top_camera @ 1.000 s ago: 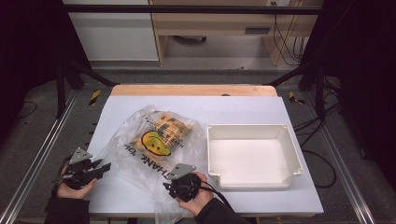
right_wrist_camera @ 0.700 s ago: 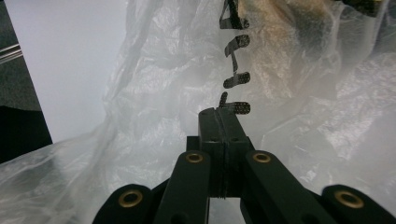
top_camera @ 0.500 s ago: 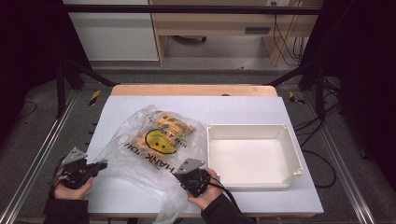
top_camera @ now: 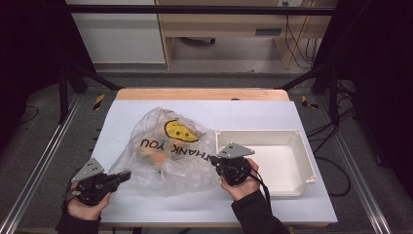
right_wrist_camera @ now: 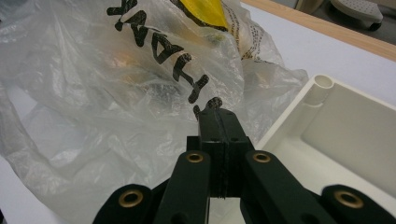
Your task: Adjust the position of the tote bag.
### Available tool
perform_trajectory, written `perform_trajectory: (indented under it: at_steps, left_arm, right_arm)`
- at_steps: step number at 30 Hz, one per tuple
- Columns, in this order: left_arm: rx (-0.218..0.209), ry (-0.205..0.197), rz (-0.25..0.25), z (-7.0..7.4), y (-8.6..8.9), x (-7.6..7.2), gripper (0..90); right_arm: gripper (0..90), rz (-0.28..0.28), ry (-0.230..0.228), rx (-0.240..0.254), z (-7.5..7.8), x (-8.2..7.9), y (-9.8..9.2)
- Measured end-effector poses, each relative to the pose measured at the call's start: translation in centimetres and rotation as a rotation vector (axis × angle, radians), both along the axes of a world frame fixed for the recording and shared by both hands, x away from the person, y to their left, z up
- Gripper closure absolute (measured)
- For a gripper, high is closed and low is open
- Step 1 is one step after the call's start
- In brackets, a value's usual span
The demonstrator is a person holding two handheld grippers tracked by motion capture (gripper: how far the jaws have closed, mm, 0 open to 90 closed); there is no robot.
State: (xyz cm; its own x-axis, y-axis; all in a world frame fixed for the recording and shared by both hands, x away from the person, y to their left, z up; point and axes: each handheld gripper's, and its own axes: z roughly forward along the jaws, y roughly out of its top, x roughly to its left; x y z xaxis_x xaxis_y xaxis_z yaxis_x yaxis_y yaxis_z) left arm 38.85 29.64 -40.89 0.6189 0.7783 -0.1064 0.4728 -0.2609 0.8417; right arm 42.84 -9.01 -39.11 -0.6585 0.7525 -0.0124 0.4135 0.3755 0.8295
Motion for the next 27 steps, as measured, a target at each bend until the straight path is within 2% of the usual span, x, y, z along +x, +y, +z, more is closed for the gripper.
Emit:
perform_trajectory:
  at_steps: [1,3,4,7,9,10,11,13,14,15,16,17,18,19,22,23,25,27]
  left_arm:
    - [0.0,0.0,0.0,0.0,0.0,0.0,89.6]
    - [0.012,-0.008,-0.005,0.0,-0.4,-0.1,89.6]
    - [0.025,-0.018,0.013,0.0,-0.3,-0.1,89.5]
    - [0.024,-0.029,0.059,0.0,0.2,0.2,89.5]
    - [0.025,-0.033,0.072,0.0,0.3,0.3,89.5]
    - [0.025,-0.035,0.086,-0.1,0.5,0.4,89.5]
    - [0.031,-0.034,0.111,-0.2,0.9,0.7,89.5]
    - [0.033,-0.032,0.127,-0.3,1.2,0.9,89.5]
    - [0.031,-0.03,0.132,-0.3,1.3,1.1,89.5]
    - [0.031,-0.03,0.132,-0.3,1.3,1.1,89.5]
    - [0.033,-0.029,0.138,-0.4,1.5,1.2,89.5]
    - [0.025,-0.024,0.145,-0.5,1.8,1.4,89.5]
    - [0.025,-0.024,0.145,-0.5,1.8,1.4,89.4]
    - [0.022,-0.021,0.151,-0.6,2.1,1.5,89.5]
    - [0.017,-0.017,0.16,-0.7,2.3,1.6,89.5]
    - [0.013,-0.016,0.167,-0.7,2.5,1.7,89.5]
    - [0.012,-0.014,0.173,-0.8,2.6,1.7,89.5]
    - [0.013,-0.014,0.176,-0.8,2.7,1.8,89.5]
  right_arm:
    - [90.0,0.0,0.0,0.0,0.0,0.0,0.0]
    - [82.2,0.032,-0.005,0.029,0.2,-0.2,0.1]
    - [78.6,0.049,-0.013,0.045,0.5,-0.4,0.3]
    - [72.1,0.138,-0.046,0.095,1.6,-1.8,1.8]
    - [63.8,0.213,-0.033,0.126,1.6,-2.6,3.7]
    - [63.8,0.213,-0.033,0.126,1.6,-2.6,3.7]
    - [59.2,0.299,0.012,0.108,0.1,-3.3,6.6]
    - [56.8,0.346,0.05,0.072,-1.6,-3.6,8.6]
    - [55.3,0.37,0.07,0.031,-3.2,-3.9,10.0]
    - [55.3,0.37,0.07,0.031,-3.2,-3.9,10.0]
    - [53.0,0.391,0.098,-0.04,-5.7,-4.1,12.0]
    - [52.4,0.391,0.102,-0.055,-6.3,-4.1,12.5]
    - [52.4,0.391,0.102,-0.055,-6.3,-4.1,12.5]
    - [50.1,0.374,0.108,-0.096,-7.6,-3.9,13.3]
    - [49.7,0.358,0.107,-0.103,-8.1,-3.6,13.5]
    - [48.7,0.345,0.121,-0.135,-8.8,-3.4,13.8]
    - [50.4,0.341,0.104,-0.13,-9.2,-3.6,13.9]
    - [58.7,0.339,0.107,-0.126,-9.2,-3.6,13.9]
